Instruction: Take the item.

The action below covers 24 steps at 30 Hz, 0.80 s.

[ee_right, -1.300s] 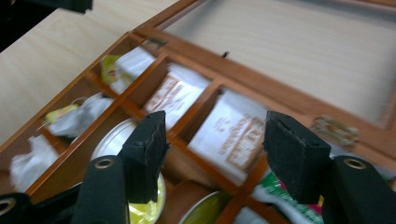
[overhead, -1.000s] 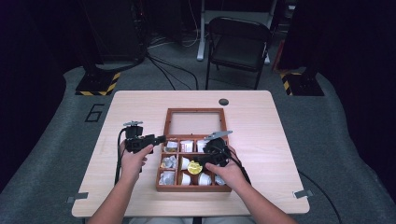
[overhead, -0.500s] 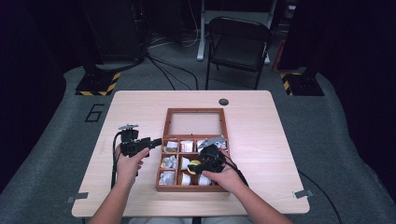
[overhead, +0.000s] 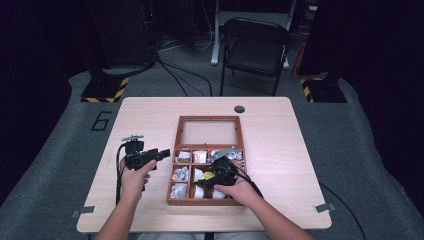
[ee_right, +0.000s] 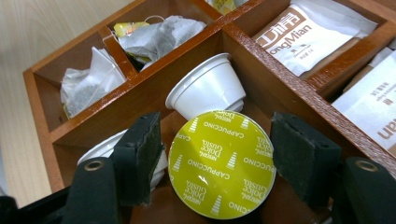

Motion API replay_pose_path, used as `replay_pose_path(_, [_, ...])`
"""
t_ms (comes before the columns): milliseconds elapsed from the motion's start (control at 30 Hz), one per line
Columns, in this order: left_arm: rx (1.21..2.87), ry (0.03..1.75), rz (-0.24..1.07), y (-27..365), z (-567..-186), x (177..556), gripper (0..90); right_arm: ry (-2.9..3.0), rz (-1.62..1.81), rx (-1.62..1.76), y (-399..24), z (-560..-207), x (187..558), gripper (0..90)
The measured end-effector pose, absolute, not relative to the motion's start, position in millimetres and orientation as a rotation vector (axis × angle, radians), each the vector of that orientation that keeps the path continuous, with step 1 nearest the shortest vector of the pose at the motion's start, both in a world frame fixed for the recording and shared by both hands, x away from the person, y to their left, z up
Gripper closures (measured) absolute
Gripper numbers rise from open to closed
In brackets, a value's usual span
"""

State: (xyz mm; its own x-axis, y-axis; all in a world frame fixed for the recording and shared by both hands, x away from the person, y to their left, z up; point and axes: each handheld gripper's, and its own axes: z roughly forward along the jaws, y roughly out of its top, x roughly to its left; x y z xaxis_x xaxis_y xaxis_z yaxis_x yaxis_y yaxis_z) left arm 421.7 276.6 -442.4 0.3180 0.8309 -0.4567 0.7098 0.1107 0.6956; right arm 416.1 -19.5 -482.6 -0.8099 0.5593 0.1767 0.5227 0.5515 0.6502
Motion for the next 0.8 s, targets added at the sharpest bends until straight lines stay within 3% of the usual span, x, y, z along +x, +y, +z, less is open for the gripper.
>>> replay_pose_path(800, [1.609,1.425,0.143,277.5,-441.9,420.7,36.1,2.799,1.009,0.828,-14.7,-488.6,418.7,38.4])
